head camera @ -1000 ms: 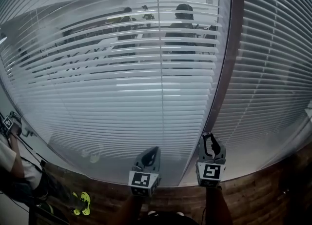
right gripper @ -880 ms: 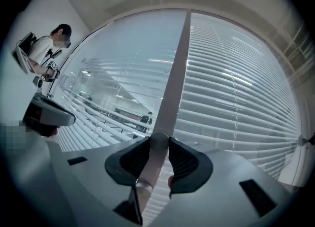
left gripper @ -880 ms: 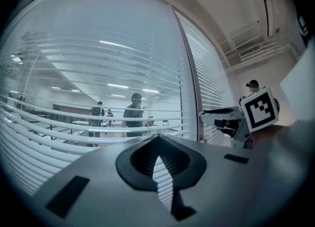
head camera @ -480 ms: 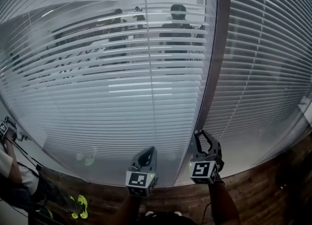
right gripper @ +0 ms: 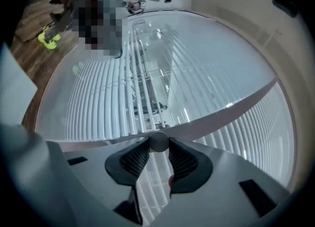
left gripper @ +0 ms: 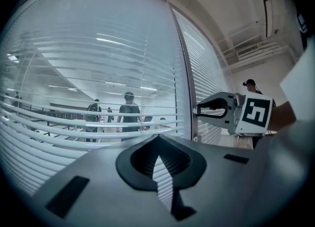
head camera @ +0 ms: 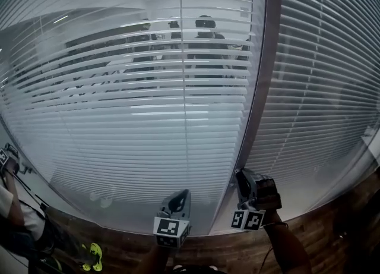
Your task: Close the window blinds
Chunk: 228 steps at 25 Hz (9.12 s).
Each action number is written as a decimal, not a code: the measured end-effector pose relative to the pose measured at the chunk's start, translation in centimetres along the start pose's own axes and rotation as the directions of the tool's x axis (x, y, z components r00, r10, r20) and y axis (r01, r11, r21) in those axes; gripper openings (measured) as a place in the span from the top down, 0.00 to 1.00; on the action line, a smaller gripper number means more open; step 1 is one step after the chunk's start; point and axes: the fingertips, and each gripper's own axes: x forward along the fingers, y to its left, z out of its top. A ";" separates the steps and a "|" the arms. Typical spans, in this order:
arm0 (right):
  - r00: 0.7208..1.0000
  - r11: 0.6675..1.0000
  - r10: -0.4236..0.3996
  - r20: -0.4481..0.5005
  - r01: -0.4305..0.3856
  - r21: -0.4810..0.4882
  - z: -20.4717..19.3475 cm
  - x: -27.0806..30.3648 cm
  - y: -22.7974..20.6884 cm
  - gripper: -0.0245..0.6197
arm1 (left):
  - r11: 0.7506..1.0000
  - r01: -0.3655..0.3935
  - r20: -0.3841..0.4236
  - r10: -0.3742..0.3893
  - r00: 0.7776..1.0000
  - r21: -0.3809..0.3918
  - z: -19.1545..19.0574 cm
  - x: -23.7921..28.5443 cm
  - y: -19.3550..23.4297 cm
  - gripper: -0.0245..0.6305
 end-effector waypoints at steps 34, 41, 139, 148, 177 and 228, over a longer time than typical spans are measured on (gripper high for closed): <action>0.998 0.275 -0.069 -0.015 0.033 0.961 -1.4 -0.2 -0.8 0.73 | 0.999 -0.050 -0.041 0.050 0.998 -0.004 -1.3 -0.9 0.2 0.96; 0.997 0.243 -0.075 -0.018 0.036 0.969 -1.5 -0.2 -0.8 0.76 | 0.998 -0.060 -0.018 0.060 0.998 0.003 -1.6 -1.3 0.9 0.96; 0.991 0.921 0.121 -0.064 -0.136 -0.366 0.6 -0.3 0.8 0.76 | 0.998 0.032 -0.025 -0.033 0.999 -0.048 -0.1 -0.7 -2.3 0.96; 0.996 0.964 0.091 -0.016 -0.092 -0.250 0.1 -0.5 0.3 0.76 | 0.999 0.022 -0.045 -0.024 0.999 -0.050 -0.3 -1.0 -2.3 0.96; 0.996 0.245 -0.084 0.002 0.018 0.969 -1.4 -0.2 -0.5 0.76 | 0.995 0.007 -0.045 -0.011 0.999 -0.096 -1.2 -1.4 -1.2 0.96; 0.985 0.726 0.170 0.038 -0.099 -0.681 0.5 -1.1 2.1 0.77 | 0.998 0.022 -0.077 -0.026 0.997 -0.054 -2.9 -1.8 -1.8 0.96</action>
